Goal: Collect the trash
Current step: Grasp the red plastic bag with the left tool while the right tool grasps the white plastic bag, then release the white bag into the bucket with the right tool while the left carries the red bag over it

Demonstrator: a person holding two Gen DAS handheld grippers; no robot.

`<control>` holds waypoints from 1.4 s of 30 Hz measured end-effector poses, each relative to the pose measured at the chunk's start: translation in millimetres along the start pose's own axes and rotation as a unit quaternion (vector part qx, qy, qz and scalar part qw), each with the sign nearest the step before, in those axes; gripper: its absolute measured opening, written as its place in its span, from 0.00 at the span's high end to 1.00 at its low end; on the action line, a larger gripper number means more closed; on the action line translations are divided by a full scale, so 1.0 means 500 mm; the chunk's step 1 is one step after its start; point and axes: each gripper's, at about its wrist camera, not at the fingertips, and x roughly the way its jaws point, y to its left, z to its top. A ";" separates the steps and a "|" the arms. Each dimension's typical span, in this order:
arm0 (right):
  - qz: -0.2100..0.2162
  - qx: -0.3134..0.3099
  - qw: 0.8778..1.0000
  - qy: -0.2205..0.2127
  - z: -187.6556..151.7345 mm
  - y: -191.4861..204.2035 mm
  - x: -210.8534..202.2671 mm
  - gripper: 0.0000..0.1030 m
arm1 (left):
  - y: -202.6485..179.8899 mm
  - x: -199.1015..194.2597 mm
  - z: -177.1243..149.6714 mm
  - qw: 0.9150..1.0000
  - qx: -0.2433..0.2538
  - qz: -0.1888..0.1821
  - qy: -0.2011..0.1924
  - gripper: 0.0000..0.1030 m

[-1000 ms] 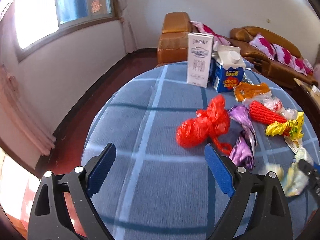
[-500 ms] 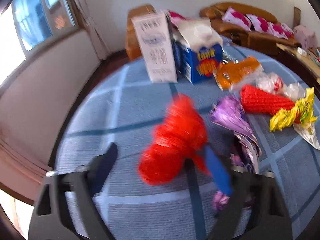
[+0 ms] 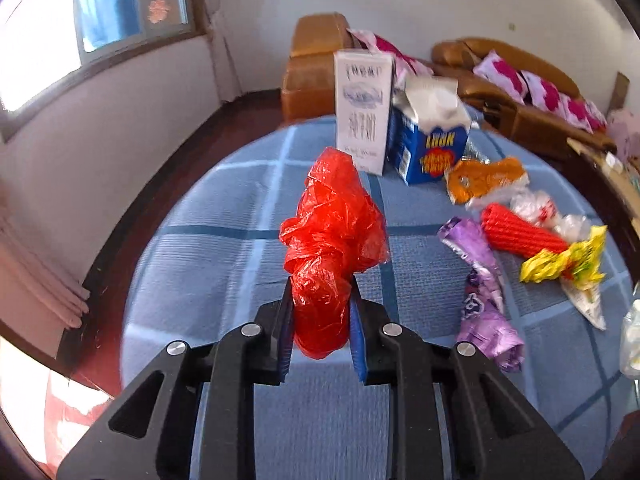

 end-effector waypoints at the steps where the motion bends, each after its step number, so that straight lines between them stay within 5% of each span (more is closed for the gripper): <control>1: -0.001 0.000 1.000 -0.002 0.000 -0.002 -0.004 0.85 | 0.001 -0.014 -0.001 1.000 -0.003 0.001 -0.006 0.78; 8: -0.001 0.023 1.000 -0.009 -0.009 -0.035 -0.032 0.85 | -0.053 -0.106 -0.024 0.999 0.006 -0.022 -0.033 0.78; 17: -0.024 0.042 0.999 -0.024 -0.023 -0.104 -0.073 0.85 | -0.216 -0.160 -0.063 0.994 0.063 -0.082 -0.036 0.77; 26: -0.076 0.073 0.994 -0.028 -0.057 -0.219 -0.100 0.85 | -0.389 -0.194 -0.101 0.984 0.131 -0.118 -0.037 0.77; 42: -0.149 0.115 0.982 -0.032 -0.100 -0.358 -0.121 0.85 | -0.586 -0.235 -0.156 0.965 0.210 -0.156 -0.032 0.77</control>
